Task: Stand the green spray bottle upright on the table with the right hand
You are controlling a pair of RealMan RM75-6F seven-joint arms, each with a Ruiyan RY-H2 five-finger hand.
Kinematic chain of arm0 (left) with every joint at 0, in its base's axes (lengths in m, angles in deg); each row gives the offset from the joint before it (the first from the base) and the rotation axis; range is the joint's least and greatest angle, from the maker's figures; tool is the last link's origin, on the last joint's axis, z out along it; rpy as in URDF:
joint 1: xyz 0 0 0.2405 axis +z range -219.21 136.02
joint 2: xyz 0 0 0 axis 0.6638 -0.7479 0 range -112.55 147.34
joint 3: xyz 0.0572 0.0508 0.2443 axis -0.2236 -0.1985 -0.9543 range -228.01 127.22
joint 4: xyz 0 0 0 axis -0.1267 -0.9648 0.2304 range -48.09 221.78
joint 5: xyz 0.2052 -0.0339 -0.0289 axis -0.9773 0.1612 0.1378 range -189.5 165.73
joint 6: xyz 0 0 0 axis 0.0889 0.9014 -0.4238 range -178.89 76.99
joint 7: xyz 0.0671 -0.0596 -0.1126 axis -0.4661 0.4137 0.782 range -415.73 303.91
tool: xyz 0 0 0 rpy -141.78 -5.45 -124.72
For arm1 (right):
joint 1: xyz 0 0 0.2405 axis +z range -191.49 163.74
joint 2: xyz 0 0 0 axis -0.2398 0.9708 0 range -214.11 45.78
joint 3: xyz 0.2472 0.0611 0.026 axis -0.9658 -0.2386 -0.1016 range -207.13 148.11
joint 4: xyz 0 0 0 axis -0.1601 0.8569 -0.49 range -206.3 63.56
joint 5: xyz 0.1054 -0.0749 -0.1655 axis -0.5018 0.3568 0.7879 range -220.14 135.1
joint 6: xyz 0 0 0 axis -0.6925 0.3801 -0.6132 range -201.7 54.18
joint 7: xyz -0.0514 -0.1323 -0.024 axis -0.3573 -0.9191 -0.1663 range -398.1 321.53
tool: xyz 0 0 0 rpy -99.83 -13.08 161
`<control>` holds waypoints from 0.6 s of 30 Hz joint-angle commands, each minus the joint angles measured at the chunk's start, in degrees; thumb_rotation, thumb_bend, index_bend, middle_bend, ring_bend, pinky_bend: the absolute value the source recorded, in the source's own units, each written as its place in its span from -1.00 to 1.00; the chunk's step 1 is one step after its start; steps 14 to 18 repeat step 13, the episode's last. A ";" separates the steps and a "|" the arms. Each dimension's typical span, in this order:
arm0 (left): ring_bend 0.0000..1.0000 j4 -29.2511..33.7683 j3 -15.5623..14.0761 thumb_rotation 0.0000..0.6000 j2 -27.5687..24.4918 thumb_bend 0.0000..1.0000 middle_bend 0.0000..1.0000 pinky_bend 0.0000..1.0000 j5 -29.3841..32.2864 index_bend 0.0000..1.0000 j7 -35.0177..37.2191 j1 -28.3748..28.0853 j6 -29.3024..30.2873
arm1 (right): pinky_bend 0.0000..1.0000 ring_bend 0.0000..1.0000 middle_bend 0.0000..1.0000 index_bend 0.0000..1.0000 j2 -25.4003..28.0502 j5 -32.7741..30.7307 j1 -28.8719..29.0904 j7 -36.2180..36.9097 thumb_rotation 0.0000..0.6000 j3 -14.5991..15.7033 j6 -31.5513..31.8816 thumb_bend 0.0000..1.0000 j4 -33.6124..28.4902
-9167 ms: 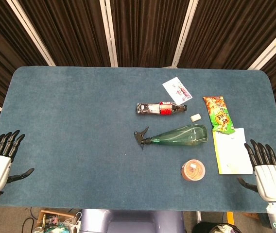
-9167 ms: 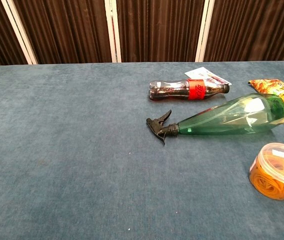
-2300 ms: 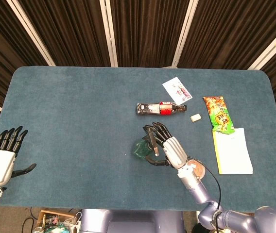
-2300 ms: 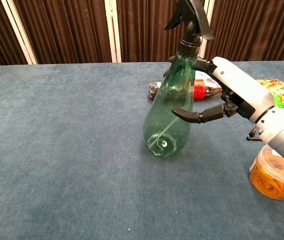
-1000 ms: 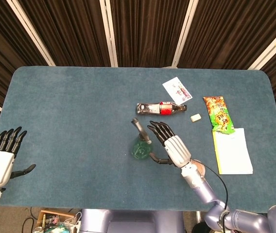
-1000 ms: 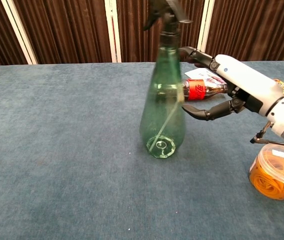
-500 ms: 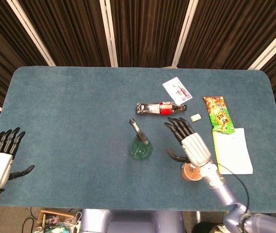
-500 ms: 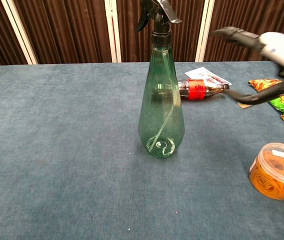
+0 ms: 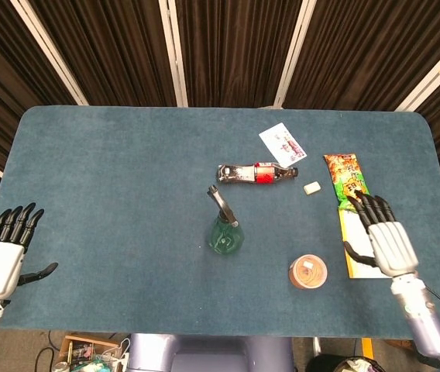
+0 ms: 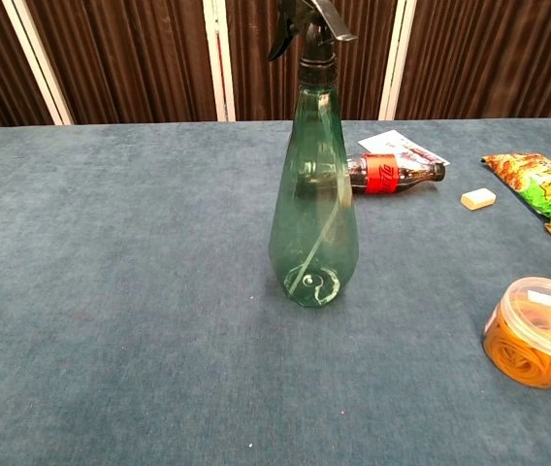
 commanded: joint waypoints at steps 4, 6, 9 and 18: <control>-1.00 -0.23 -0.08 1.00 0.24 -0.95 -1.00 -0.86 -0.07 -1.00 -0.34 0.00 -0.04 | -1.00 -1.00 -1.00 -1.00 1.51 -4.30 -8.99 -14.47 1.00 1.92 9.61 -0.25 -4.95; -1.00 -0.40 -0.06 1.00 0.39 -0.95 -1.00 -0.86 -0.15 -1.00 -0.51 -0.08 -0.08 | -1.00 -1.00 -1.00 -1.00 0.29 -4.45 -11.05 -17.13 1.00 2.13 12.29 -0.25 -4.78; -1.00 -0.57 -0.08 1.00 0.57 -0.95 -1.00 -0.86 -0.08 -1.00 -0.63 -0.34 -0.61 | -1.00 -1.00 -1.00 -1.00 -0.36 -3.76 -12.34 -18.75 1.00 2.90 12.57 -0.25 -5.25; -1.00 -0.48 -0.25 1.00 0.63 -0.95 -1.00 -0.86 -0.24 -1.00 -0.73 -0.37 -0.71 | -1.00 -1.00 -1.00 -1.00 -1.10 -3.90 -12.83 -18.46 1.00 1.69 12.78 -0.25 -4.47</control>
